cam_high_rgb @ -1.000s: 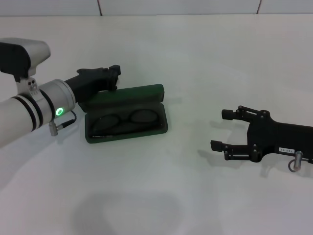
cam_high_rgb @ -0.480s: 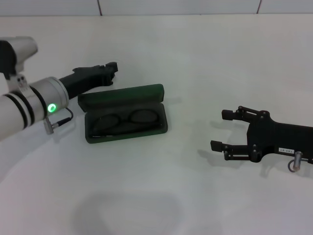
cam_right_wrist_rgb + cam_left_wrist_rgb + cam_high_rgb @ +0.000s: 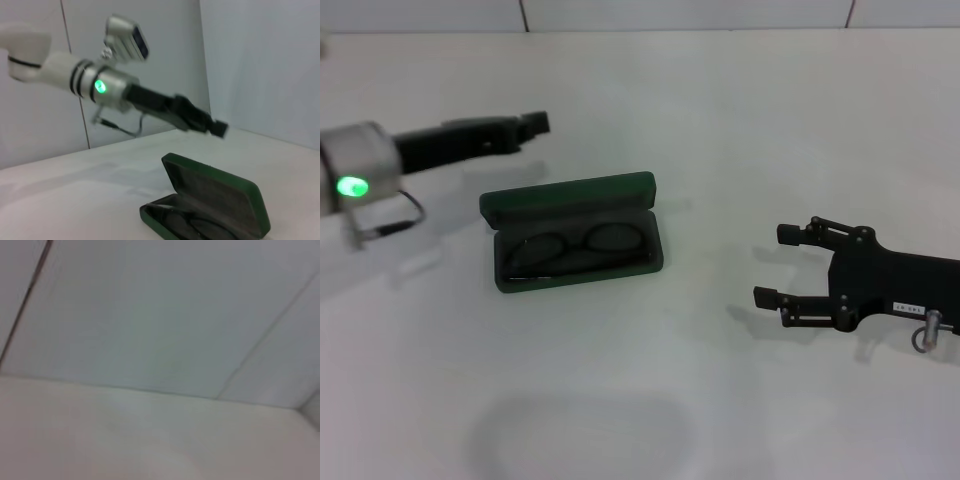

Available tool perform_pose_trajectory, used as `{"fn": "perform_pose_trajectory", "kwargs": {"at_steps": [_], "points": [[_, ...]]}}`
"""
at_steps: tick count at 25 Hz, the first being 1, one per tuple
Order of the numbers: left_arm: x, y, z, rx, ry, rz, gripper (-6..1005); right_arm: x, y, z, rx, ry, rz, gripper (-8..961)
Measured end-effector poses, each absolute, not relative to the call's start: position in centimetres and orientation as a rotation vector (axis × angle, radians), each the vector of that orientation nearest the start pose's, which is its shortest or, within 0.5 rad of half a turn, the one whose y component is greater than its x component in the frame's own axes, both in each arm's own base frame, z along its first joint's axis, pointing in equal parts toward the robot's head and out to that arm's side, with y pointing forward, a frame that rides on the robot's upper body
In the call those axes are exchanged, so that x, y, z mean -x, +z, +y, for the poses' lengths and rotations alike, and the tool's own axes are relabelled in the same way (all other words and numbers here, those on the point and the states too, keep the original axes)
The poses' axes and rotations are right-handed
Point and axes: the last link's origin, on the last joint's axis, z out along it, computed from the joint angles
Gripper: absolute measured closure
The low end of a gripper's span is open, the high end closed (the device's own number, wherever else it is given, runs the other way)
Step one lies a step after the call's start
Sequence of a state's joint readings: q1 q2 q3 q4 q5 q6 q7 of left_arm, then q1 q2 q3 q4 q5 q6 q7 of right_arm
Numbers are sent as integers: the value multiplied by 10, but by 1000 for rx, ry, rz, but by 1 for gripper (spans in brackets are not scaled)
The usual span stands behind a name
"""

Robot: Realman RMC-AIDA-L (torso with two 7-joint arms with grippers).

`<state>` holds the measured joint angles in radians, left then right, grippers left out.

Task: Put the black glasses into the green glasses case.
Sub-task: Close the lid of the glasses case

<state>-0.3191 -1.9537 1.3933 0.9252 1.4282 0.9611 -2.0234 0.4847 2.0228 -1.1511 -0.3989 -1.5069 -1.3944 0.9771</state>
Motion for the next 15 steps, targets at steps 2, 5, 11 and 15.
{"fn": "perform_pose_trajectory", "kwargs": {"at_steps": [2, 5, 11, 15], "points": [[257, 37, 352, 2327, -771, -1191, 998, -270, -44, 310, 2722, 751, 349, 73], [260, 54, 341, 2387, -755, -1161, 998, -270, -44, 311, 2722, 751, 347, 74], [285, 45, 319, 2469, -555, -1182, 998, -270, -44, 311, 2725, 748, 346, 74], [297, 33, 314, 2465, -490, -1214, 998, -270, -44, 310, 2725, 747, 346, 74]]}}
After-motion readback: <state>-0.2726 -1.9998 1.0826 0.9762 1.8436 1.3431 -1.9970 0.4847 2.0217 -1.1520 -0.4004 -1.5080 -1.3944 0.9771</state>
